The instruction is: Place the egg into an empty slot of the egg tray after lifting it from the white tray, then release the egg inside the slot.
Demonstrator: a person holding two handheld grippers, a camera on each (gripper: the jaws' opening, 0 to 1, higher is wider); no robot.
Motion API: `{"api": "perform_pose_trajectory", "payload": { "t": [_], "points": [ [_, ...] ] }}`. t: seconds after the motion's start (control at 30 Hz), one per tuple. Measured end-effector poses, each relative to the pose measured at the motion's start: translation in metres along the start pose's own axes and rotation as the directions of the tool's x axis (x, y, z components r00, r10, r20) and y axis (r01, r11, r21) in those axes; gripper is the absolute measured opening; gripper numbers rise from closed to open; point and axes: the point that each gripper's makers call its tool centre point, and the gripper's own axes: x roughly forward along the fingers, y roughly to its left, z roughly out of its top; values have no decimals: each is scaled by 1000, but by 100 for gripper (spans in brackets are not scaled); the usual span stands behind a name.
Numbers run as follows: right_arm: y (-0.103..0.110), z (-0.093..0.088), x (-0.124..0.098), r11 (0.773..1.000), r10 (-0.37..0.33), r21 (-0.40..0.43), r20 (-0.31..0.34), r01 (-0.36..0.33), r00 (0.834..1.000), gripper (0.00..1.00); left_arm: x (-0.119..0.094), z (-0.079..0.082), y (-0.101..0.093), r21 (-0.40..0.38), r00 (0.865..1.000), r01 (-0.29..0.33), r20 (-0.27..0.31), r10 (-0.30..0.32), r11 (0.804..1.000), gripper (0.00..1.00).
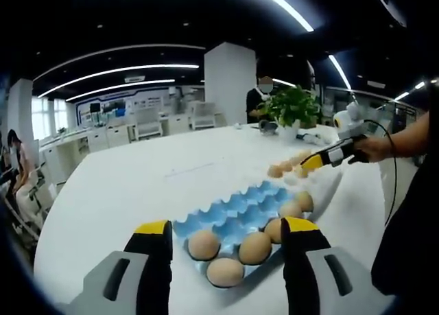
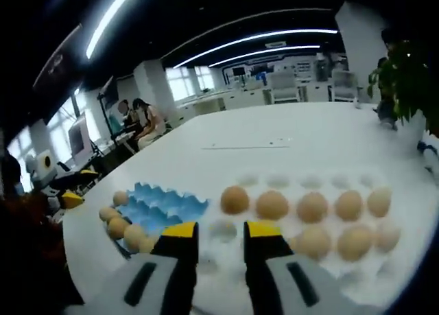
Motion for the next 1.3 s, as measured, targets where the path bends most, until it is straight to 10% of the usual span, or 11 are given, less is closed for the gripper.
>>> {"api": "perform_pose_trajectory", "payload": {
  "t": [0.53,0.67,0.77,1.3],
  "points": [
    [-34,-19,18,963,-146,-244,-107,116,984,25,-3,1,2,0,1000,-9,1,9,1000,61],
    [-31,-23,23,878,-168,-472,-134,86,977,27,-3,2,4,-1,1000,-18,10,18,1000,62],
    [-32,-23,20,913,-152,-398,-124,91,981,26,-2,2,5,2,1000,-17,7,17,1000,61],
    [-9,4,5,951,-95,-302,-60,73,994,25,0,1,4,11,1000,-4,1,4,1000,61]
  ]
}}
